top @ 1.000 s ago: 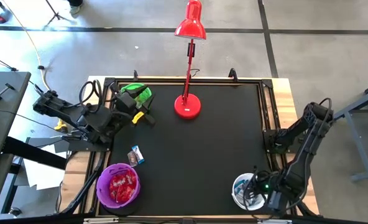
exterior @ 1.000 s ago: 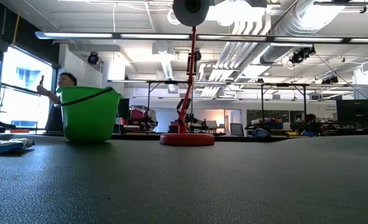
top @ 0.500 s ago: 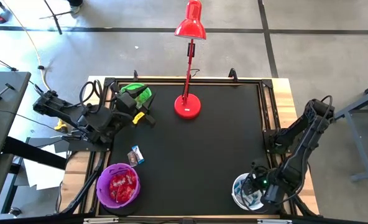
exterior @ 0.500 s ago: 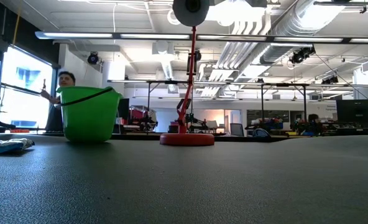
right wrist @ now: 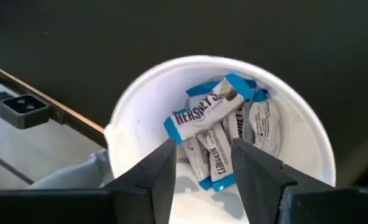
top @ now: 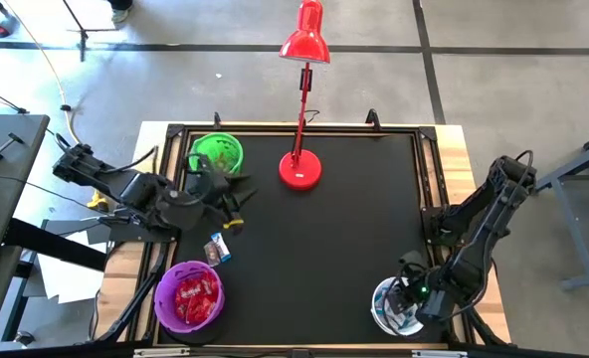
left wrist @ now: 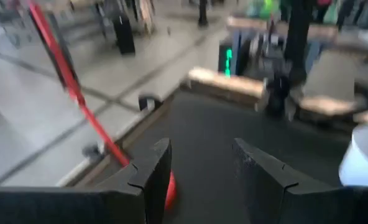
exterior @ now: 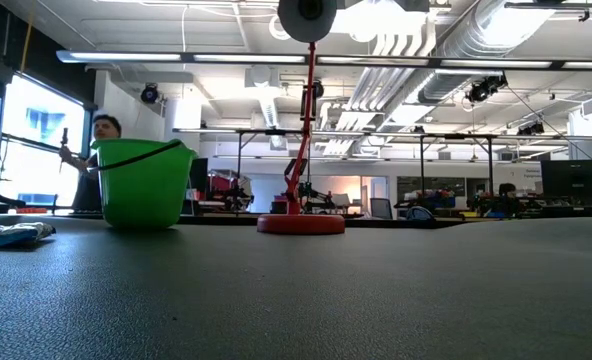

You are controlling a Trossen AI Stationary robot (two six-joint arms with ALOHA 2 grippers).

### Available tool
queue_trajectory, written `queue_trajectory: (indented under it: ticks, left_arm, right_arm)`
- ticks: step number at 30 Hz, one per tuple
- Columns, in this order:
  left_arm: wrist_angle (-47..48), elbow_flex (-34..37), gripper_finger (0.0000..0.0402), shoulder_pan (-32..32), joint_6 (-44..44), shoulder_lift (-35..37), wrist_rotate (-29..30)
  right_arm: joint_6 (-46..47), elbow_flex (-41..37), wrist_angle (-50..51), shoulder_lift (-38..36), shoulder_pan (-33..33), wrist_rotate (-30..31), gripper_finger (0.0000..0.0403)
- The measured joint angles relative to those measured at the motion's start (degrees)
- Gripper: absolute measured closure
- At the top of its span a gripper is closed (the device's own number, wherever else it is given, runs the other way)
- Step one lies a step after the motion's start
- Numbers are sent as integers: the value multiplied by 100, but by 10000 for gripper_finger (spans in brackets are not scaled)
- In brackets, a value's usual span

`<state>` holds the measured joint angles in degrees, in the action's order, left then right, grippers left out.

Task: Sort candy
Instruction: Put the white chocolate into the white bucket

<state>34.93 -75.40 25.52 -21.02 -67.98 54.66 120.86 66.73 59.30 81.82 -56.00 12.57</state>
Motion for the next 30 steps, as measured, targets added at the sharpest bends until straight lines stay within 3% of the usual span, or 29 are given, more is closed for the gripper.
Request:
queue_trajectory:
  ticks: [12,16,19,24,30]
  left_arm:
    - [2916,0,248,-153,-2156,-7,-1101]
    - [4518,0,248,-251,-3632,-5,-1187]
    - [5514,1,248,-313,-4897,-4,-1569]
    - [5310,305,248,-459,-5951,109,-2547]
    - [5463,826,248,-459,-6158,54,-3418]
  right_arm:
    - [-1453,6,382,-810,1140,545,286]
    - [-2402,6,388,-828,1771,643,287]
    - [-2883,6,388,-828,2265,656,287]
    - [-3036,6,395,-828,2863,349,287]
    - [-3716,6,362,-826,3167,239,287]
